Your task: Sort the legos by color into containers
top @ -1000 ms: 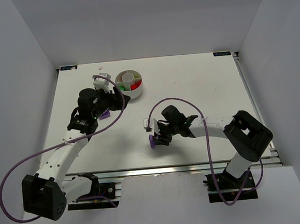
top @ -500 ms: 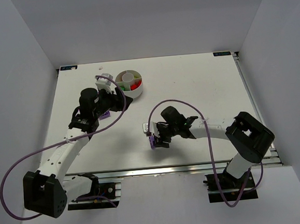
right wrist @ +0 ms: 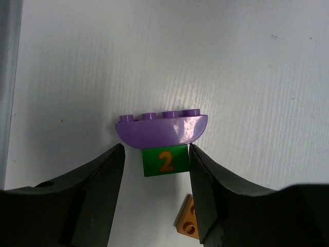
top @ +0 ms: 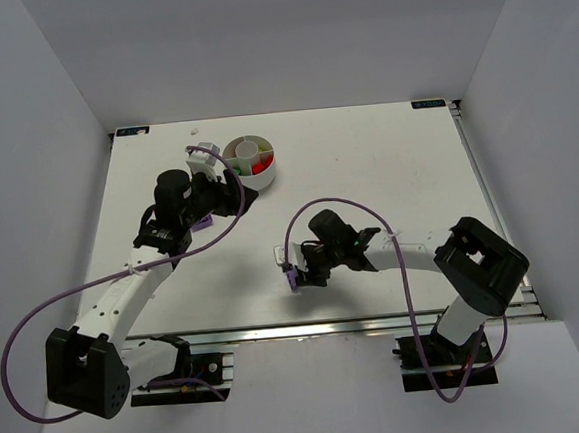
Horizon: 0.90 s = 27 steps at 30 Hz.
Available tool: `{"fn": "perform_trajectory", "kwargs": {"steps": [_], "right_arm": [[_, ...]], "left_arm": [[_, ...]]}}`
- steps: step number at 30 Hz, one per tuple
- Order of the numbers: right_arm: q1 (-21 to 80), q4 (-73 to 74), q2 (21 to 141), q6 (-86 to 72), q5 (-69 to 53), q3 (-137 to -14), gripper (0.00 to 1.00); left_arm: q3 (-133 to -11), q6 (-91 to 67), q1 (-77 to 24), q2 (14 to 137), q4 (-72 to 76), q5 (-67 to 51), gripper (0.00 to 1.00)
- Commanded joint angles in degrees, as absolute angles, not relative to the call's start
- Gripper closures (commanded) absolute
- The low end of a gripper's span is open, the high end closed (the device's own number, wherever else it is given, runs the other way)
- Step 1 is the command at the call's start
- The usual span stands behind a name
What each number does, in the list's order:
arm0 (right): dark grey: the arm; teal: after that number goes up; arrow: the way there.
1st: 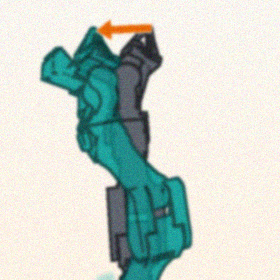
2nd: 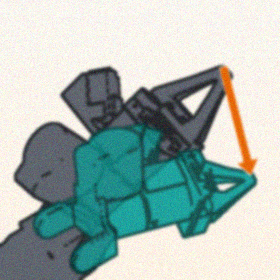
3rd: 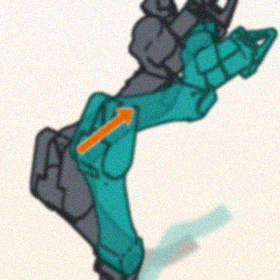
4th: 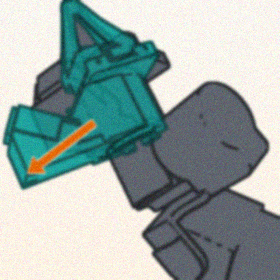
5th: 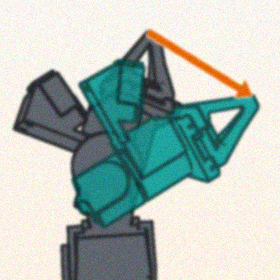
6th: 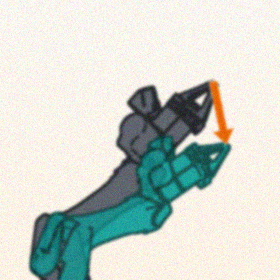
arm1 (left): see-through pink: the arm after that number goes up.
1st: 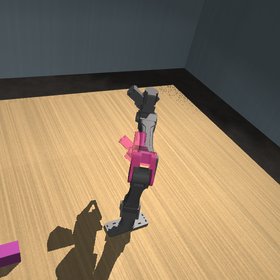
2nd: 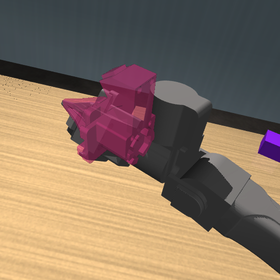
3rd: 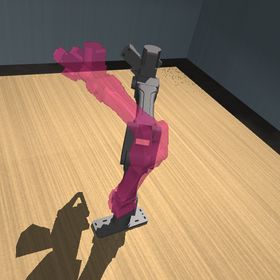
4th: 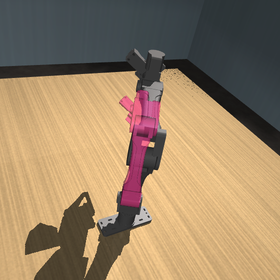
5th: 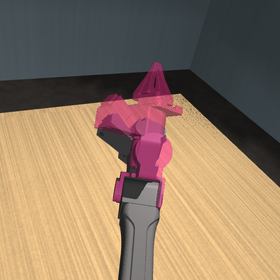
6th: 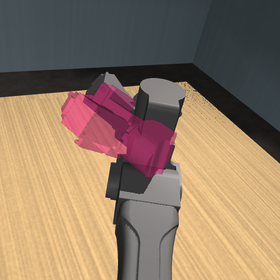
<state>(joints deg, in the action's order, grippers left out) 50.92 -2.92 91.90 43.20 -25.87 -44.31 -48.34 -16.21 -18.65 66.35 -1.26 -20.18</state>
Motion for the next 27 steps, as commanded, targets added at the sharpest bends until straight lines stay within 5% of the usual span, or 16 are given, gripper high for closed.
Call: {"fn": "perform_trajectory", "kwargs": {"steps": [1, 8, 17, 27], "right_arm": [[51.24, -1.67, 92.81, 44.47, -25.84, -45.53, 0.42], [51.33, -1.49, 93.16, 45.00, -25.66, -45.53, 0.43], [51.33, -1.05, 92.46, 43.42, -26.37, -46.49, 0.81], [50.10, -1.58, 86.49, 42.10, -25.14, -46.41, 0.94]], "left_arm": [[-47.81, -16.61, -18.63, 66.18, -0.44, -21.44, 0.25], [-47.81, -16.87, -18.72, 66.71, 1.32, -22.85, 0.25], [-47.46, -18.02, -18.63, 67.94, 2.72, -25.66, 0.25], [-46.41, -22.23, -18.90, 70.57, 6.85, -32.25, 0.25]]}}
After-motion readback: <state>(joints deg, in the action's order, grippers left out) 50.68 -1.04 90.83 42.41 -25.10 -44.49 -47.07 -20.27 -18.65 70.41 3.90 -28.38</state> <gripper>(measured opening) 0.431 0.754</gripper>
